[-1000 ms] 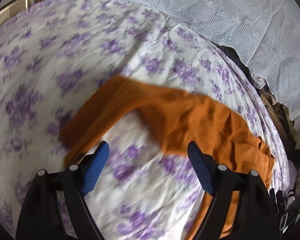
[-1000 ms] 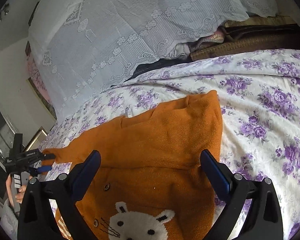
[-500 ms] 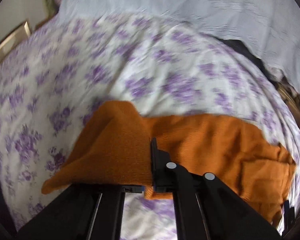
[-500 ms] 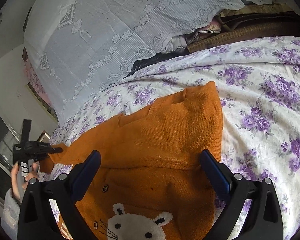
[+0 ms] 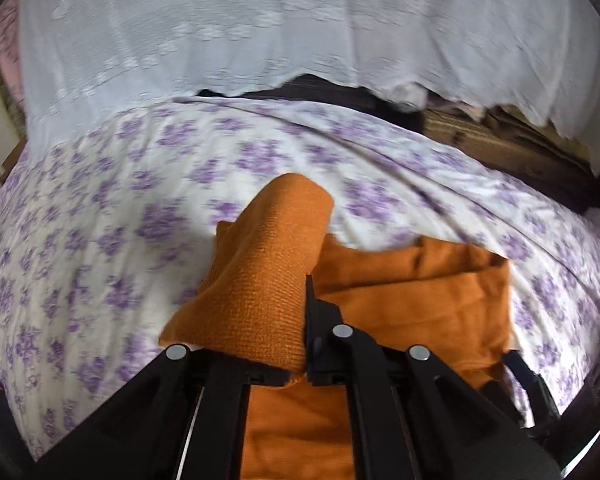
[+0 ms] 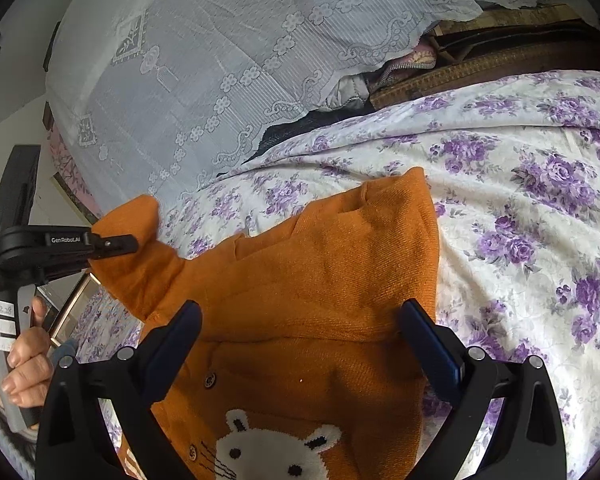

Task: Fold small clothes
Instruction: 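Lift the hem toward the collar with the left gripper while the right gripper grasps the cardigan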

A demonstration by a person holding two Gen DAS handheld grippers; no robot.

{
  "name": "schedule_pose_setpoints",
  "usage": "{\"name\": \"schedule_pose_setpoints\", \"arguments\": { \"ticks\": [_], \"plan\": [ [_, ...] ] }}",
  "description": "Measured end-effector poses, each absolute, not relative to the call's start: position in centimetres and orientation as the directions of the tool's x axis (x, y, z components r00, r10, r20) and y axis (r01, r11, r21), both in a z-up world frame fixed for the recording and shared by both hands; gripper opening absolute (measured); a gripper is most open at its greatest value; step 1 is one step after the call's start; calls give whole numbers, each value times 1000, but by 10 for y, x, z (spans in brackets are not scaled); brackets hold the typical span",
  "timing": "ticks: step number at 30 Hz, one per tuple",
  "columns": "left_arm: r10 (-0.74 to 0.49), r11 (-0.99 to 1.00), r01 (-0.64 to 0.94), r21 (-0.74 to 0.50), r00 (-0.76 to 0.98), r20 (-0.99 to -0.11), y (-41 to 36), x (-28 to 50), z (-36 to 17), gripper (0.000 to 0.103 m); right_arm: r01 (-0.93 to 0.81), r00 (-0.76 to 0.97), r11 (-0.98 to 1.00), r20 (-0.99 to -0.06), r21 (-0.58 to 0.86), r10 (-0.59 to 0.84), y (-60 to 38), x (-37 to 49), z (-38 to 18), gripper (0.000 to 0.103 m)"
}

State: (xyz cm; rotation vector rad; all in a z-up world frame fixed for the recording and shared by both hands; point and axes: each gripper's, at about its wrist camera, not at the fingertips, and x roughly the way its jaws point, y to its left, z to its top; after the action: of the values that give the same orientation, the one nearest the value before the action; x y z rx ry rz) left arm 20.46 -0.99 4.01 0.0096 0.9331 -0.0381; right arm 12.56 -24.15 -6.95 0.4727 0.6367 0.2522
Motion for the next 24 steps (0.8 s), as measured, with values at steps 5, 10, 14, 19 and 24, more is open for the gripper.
{"name": "schedule_pose_setpoints", "arguments": {
  "ticks": [5, 10, 14, 19, 24],
  "plan": [
    [-43, 995, 103, 19, 572, -819, -56, 202, 24, 4, -49, 787, 845, -501, 532, 360, -252, 126, -70, 100],
    [-23, 989, 136, 57, 525, -851, -85, 203, -11, 6, 33, 785, 802, -512, 596, 348, -271, 130, -79, 100],
    [17, 969, 205, 134, 489, -872, -105, 195, -47, 58, 66, 798, 771, -497, 634, 340, -284, 130, -81, 100],
    [-34, 941, 297, 160, 555, -831, -97, 159, -35, 96, 50, 812, 771, -476, 635, 339, -286, 130, -78, 100],
    [-90, 954, 279, 106, 607, -790, -44, 140, -2, 97, 6, 814, 794, -464, 608, 350, -277, 127, -71, 100]
  ]
}}
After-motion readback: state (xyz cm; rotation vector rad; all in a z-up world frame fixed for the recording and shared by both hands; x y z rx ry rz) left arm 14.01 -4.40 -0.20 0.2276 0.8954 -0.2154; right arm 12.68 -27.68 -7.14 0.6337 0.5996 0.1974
